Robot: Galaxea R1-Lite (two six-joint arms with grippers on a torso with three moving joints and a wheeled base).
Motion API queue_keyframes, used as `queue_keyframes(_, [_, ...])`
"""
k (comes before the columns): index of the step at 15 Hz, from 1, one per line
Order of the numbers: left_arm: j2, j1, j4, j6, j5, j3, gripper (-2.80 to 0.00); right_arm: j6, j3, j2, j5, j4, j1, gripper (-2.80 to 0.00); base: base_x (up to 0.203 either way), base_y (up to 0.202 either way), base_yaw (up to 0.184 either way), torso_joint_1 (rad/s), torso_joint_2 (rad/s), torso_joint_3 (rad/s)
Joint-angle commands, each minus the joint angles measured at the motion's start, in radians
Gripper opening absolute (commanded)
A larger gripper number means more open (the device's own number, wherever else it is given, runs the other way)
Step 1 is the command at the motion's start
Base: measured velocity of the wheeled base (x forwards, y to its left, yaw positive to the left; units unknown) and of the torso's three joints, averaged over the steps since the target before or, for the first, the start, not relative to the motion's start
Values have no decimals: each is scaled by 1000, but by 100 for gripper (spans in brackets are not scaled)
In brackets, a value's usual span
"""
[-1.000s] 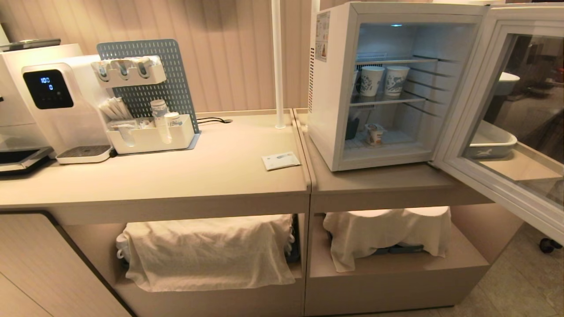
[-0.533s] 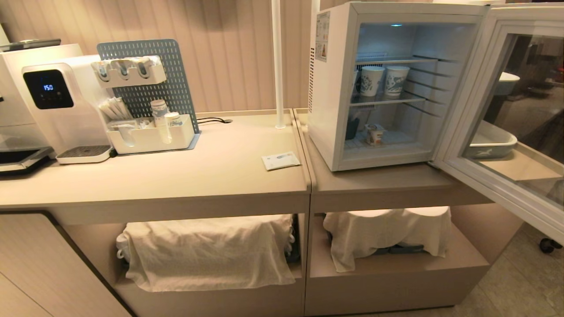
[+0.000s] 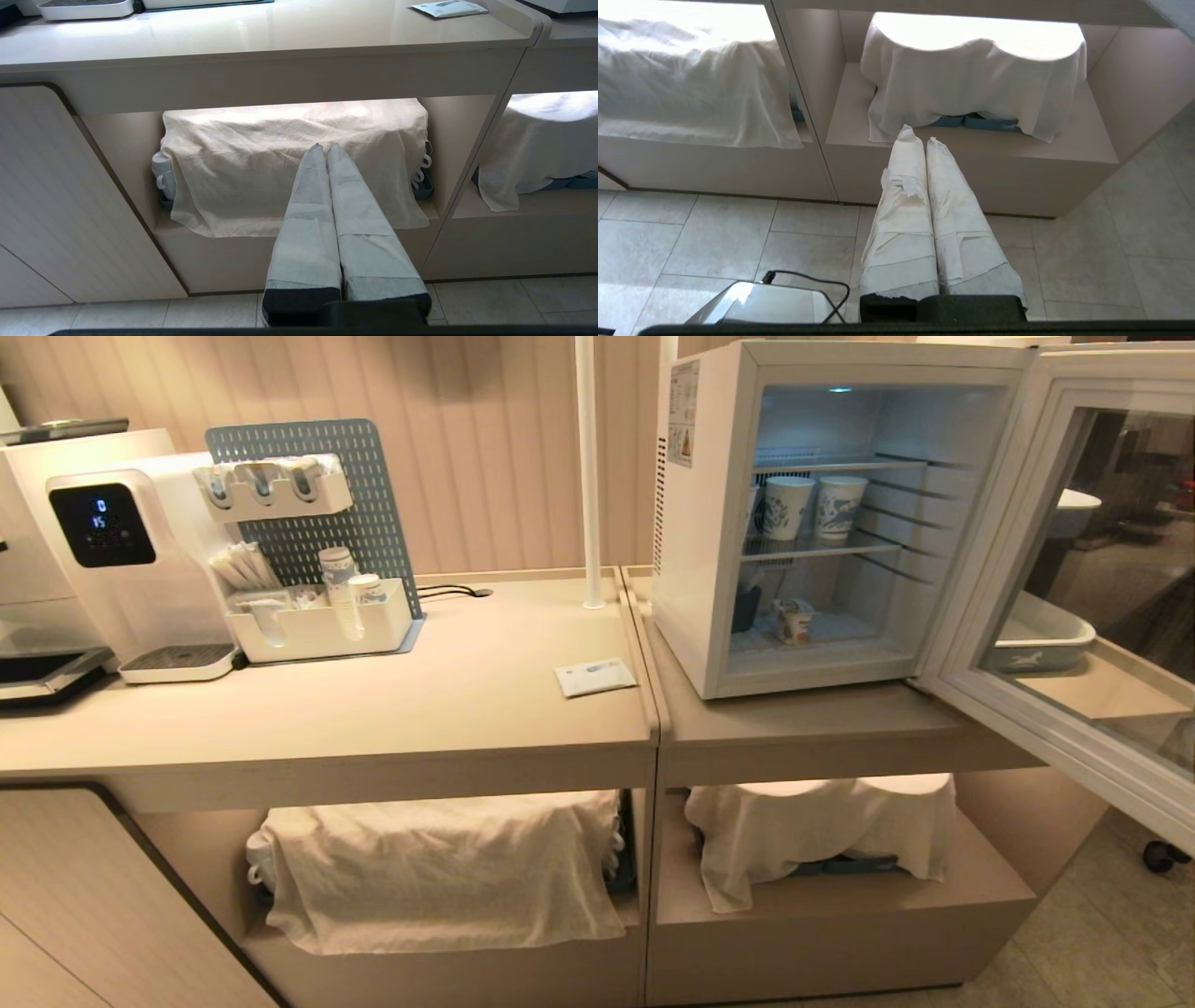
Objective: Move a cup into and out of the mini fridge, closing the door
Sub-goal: Take the yoghurt out of the freezer
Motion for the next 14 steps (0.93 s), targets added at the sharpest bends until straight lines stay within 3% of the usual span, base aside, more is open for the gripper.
queue_keyframes(1, [0, 0, 0, 1, 1, 0, -280, -2, 12, 3, 1, -2, 1, -280, 0, 0, 0, 0, 0, 0])
queue_keyframes(14, [0, 0, 0, 0, 1, 0, -280, 38, 12, 3, -7, 1, 1, -280, 0, 0, 0, 0, 0, 0])
